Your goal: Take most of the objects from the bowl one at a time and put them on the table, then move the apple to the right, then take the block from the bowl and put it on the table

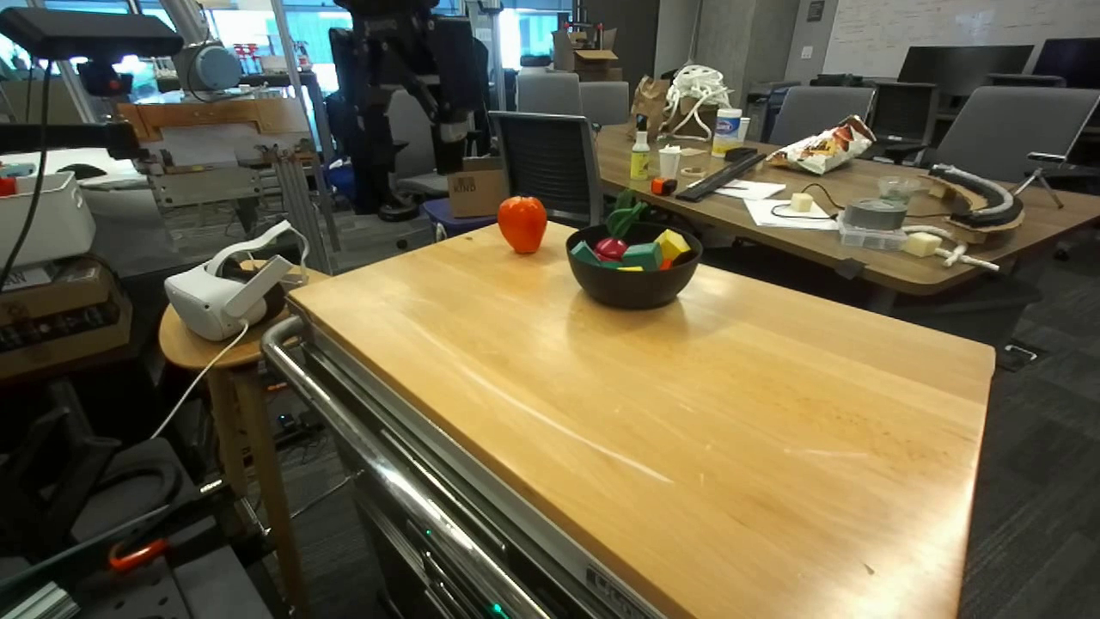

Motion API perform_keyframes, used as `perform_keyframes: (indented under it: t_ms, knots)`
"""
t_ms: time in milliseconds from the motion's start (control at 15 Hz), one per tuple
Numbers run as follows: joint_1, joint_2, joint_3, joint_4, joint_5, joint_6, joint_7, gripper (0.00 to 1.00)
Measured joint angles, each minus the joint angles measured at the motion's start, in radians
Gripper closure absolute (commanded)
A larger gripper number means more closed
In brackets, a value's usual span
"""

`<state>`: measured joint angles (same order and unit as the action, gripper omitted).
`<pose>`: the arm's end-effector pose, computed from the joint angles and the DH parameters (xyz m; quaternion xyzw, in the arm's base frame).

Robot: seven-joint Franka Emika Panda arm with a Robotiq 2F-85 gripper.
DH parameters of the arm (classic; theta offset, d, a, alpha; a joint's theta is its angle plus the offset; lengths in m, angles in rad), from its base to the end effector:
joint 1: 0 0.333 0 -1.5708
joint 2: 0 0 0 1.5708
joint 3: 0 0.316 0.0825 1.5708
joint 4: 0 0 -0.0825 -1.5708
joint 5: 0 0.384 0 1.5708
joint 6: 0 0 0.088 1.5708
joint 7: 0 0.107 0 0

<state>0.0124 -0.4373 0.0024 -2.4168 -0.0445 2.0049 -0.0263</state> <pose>0.4168 0.0035 0.4726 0.9993 0.0295 0.0126 0.0209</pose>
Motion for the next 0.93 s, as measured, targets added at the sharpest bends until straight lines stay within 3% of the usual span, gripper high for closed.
perform_keyframes:
  t_ms: [333, 733, 933]
  knots:
    - [0.0, 0.073, 0.032, 0.105, -0.069, 0.124, 0.054, 0.0]
    - [-0.001, 0.395, 0.023, 0.414, -0.063, 0.083, 0.042, 0.0]
    - [-0.001, 0.458, 0.018, 0.497, -0.051, 0.043, 0.018, 0.0]
